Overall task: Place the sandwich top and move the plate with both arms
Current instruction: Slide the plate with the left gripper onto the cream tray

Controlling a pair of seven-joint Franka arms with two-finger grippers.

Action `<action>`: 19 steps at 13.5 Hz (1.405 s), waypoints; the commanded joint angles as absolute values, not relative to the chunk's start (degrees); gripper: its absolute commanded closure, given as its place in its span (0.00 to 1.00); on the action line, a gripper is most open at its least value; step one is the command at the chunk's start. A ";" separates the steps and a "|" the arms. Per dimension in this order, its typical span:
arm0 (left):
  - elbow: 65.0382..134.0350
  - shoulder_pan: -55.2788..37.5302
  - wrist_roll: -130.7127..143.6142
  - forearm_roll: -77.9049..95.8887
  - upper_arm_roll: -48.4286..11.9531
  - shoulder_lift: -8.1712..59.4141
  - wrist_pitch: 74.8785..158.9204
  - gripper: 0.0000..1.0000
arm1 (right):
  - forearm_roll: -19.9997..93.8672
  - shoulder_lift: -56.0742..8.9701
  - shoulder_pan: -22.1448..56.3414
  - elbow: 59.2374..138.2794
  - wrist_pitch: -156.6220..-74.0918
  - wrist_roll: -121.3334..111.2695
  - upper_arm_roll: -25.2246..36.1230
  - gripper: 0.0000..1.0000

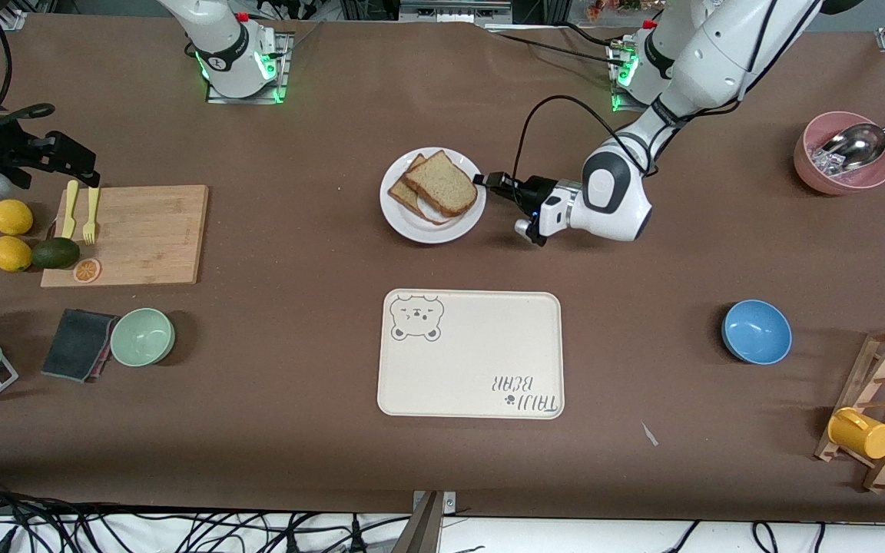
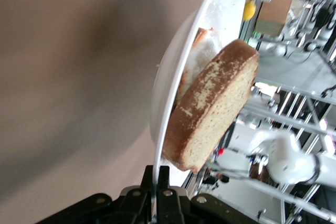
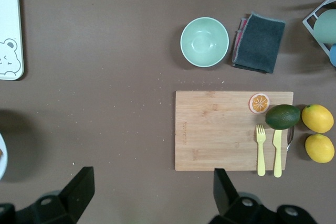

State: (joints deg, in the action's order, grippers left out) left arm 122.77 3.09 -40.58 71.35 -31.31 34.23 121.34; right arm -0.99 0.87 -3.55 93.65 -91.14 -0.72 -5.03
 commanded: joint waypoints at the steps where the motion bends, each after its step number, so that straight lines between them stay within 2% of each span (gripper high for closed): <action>1: 115.60 3.08 -35.70 71.63 -31.12 34.27 119.53 1.00 | -1.14 0.26 -3.34 92.46 -90.88 -0.09 -4.92 0.00; 3: 111.38 2.99 -33.41 71.63 -30.94 35.85 119.53 1.00 | -1.14 0.26 -3.25 92.46 -90.88 -0.09 -4.92 0.00; 6: 106.80 2.55 -31.82 67.69 -27.35 36.12 119.53 1.00 | -1.14 0.26 -3.25 92.46 -90.88 -0.09 -4.92 0.00; 12: 94.32 2.55 -30.41 66.62 -24.17 44.03 119.53 1.00 | -0.97 -0.35 -3.25 92.46 -90.97 0.09 -4.92 0.00; 19: 89.04 2.29 -28.74 66.62 -21.71 50.01 120.14 1.00 | -0.97 -0.61 -3.16 92.46 -91.32 0.09 -5.01 0.00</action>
State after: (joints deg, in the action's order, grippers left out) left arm 93.30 2.74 -30.61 68.38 -22.31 47.18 121.21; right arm -0.99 -0.17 -3.49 93.65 -91.55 -0.62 -5.06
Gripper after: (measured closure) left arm 0.956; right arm 0.000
